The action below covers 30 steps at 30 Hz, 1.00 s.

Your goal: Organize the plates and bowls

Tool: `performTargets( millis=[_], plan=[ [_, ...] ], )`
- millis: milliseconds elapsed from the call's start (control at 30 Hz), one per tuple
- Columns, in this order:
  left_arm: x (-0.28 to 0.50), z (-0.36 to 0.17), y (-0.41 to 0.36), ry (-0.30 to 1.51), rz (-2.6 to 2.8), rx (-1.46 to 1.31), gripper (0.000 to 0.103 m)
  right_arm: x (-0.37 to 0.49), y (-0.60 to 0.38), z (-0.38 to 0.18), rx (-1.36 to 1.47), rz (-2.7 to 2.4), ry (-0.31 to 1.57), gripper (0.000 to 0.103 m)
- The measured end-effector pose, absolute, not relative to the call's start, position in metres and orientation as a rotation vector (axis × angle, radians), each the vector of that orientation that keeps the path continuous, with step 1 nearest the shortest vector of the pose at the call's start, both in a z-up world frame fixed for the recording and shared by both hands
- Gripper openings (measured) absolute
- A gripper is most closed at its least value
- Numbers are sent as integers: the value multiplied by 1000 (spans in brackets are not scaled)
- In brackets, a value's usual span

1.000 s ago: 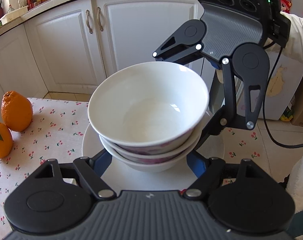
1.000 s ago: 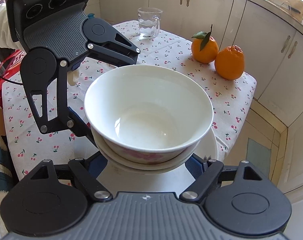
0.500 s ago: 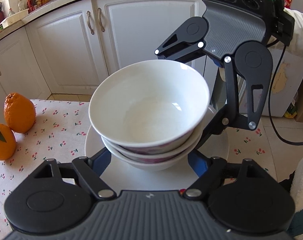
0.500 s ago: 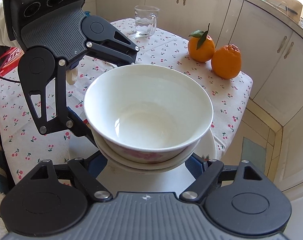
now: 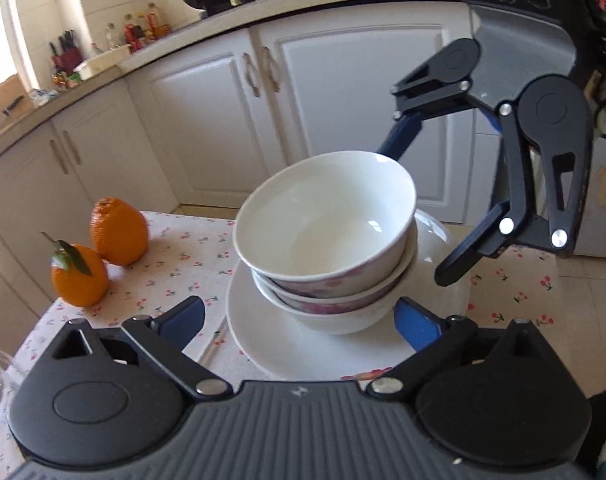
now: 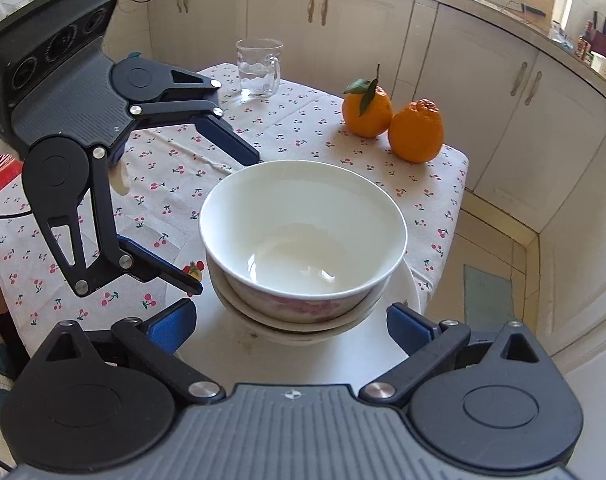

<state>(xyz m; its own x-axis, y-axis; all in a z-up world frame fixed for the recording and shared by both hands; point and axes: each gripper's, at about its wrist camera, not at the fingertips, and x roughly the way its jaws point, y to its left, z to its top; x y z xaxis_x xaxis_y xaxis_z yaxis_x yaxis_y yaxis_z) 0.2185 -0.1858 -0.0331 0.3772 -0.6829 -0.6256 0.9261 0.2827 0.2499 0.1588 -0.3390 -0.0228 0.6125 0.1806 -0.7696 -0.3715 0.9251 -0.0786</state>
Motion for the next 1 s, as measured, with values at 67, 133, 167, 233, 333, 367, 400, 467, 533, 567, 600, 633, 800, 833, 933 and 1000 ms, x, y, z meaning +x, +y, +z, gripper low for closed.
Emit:
performTargets(
  millis=[67,133,167,233,333,367,400,467,533,567,600,633,800,833,933,1000],
  plan=[
    [207,-29,-179,412,-1066,635,102,150,-337,-19,-206,248,843,103],
    [196,-26,-172,387,-998,603,102,138,-335,-18,-150,160,838,103],
    [190,-24,-169,383,-969,582,102,133,-334,-18,-125,123,833,103],
    [181,-20,-160,391,-921,516,103,119,-331,-17,-79,31,818,103],
    [165,-18,-149,414,-840,429,103,101,-321,-16,-54,-115,781,103],
    [160,-17,-147,425,-794,406,103,96,-318,-16,-38,-159,767,103],
    [156,-17,-145,437,-754,390,103,90,-316,-16,-12,-197,752,103],
    [147,-16,-139,466,-664,350,102,76,-311,-15,61,-266,729,103],
    [139,-13,-132,493,-596,312,102,62,-304,-16,108,-326,711,103],
    [134,-11,-128,506,-577,294,102,56,-300,-16,123,-365,709,103],
    [127,-8,-123,512,-570,270,102,47,-293,-16,135,-398,704,103],
    [121,-5,-119,512,-570,254,102,40,-288,-15,147,-409,698,103],
    [90,10,-105,488,-509,274,102,9,-260,-7,123,-439,673,103],
    [86,13,-101,482,-505,269,102,3,-254,-3,109,-447,662,103],
    [75,23,-90,474,-502,238,102,-14,-238,8,84,-443,626,103],
    [71,29,-84,462,-493,227,102,-22,-231,17,67,-444,597,103]
  ],
)
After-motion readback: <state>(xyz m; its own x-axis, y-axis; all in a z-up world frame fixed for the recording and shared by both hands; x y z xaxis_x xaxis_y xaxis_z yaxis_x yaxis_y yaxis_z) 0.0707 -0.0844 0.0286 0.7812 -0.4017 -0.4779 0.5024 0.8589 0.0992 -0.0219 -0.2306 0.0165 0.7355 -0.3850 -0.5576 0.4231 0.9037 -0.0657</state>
